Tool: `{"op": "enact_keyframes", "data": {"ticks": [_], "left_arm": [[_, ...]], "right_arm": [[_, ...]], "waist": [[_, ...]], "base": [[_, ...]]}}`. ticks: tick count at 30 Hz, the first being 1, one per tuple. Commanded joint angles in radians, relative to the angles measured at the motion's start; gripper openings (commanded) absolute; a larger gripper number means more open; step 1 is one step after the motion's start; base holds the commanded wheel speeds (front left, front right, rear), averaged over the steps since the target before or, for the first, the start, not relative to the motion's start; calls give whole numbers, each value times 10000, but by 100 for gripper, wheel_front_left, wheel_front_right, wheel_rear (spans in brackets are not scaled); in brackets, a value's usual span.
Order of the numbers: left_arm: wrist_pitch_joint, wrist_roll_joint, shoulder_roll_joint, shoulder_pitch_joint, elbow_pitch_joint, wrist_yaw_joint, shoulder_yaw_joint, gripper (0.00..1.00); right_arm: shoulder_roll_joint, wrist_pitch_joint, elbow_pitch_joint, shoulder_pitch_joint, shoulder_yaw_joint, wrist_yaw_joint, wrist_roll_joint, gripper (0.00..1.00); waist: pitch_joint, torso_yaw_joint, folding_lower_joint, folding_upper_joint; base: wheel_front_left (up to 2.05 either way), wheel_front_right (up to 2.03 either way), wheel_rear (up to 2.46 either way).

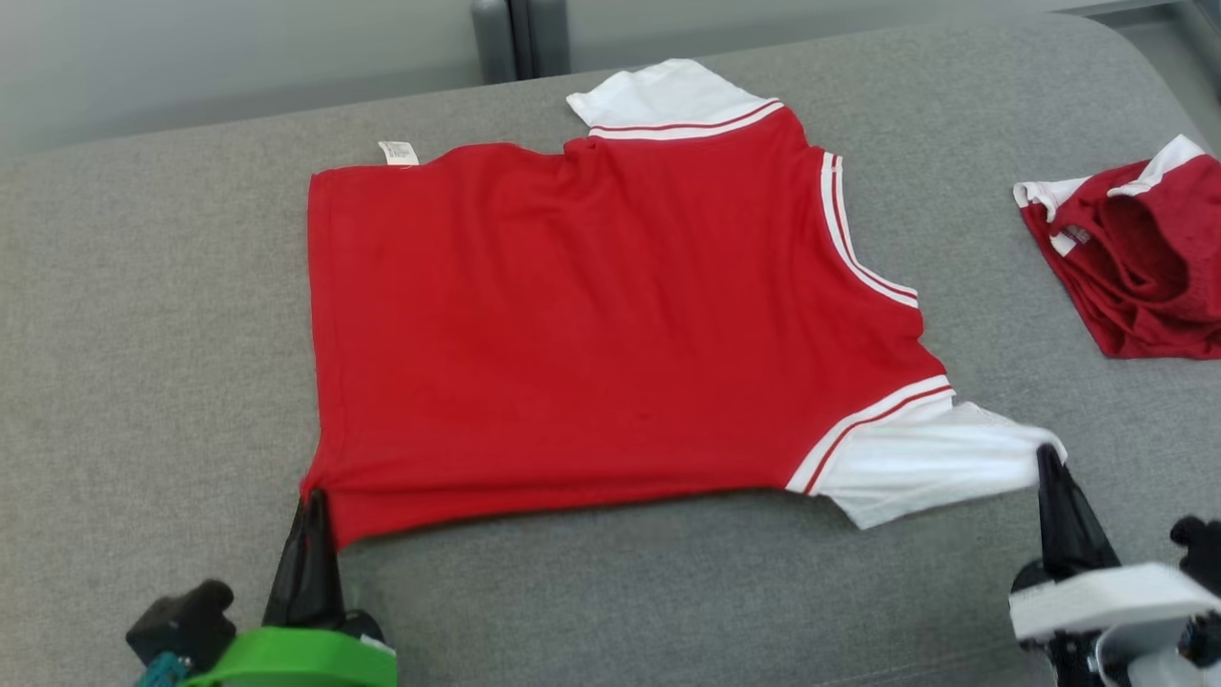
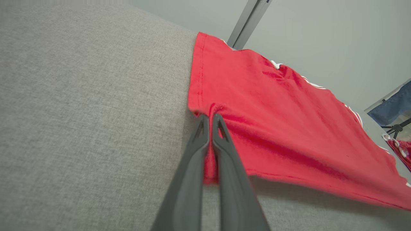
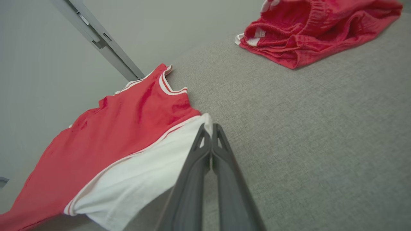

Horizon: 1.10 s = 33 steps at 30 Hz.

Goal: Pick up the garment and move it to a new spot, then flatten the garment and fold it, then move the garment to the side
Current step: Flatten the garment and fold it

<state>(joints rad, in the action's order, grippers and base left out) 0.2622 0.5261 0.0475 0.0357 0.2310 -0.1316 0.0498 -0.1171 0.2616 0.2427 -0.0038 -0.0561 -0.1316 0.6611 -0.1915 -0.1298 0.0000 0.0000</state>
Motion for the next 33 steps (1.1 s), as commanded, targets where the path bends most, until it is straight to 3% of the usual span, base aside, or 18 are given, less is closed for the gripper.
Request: {"op": "enact_keyframes", "data": {"ticks": [1,5,14,21,22,23,24,33], "left_arm": [[29,-117,71,-546,-135,31,19,0],[28,-192,70,-1652,58,104,166,0],[18,-554,68,-4417,1395,223,307,0],[18,-862,65,-5474,2183,161,365,0],[18,-868,69,-5580,2275,152,346,0],[18,-860,69,-5640,2365,149,334,25],[18,-866,66,-5691,2419,144,325,100],[18,-1298,62,-4753,1923,130,181,100]], "right_arm": [[-119,44,-120,-534,20,20,9,0],[-305,43,159,-2043,237,18,-255,0],[-622,43,2204,-5772,816,18,-1166,0],[-507,43,3444,-7471,690,18,-1933,0],[-511,43,3573,-7629,670,18,-2084,21],[-500,43,3654,-7709,638,18,-2204,50],[-470,43,3731,-7769,596,17,-2326,100],[-555,40,2590,-6468,344,18,-4000,100]], "waist": [[-272,88,0,0],[-755,163,0,0],[-1852,368,0,0],[-2332,455,0,0],[-2364,466,0,0],[-2380,474,0,0],[-2384,487,0,0],[-2185,435,0,0]], "base": [[0,0,0],[0,0,0],[0,0,0],[0,0,0],[0,0,0],[0,0,0],[0,0,0],[0,0,0]]}}
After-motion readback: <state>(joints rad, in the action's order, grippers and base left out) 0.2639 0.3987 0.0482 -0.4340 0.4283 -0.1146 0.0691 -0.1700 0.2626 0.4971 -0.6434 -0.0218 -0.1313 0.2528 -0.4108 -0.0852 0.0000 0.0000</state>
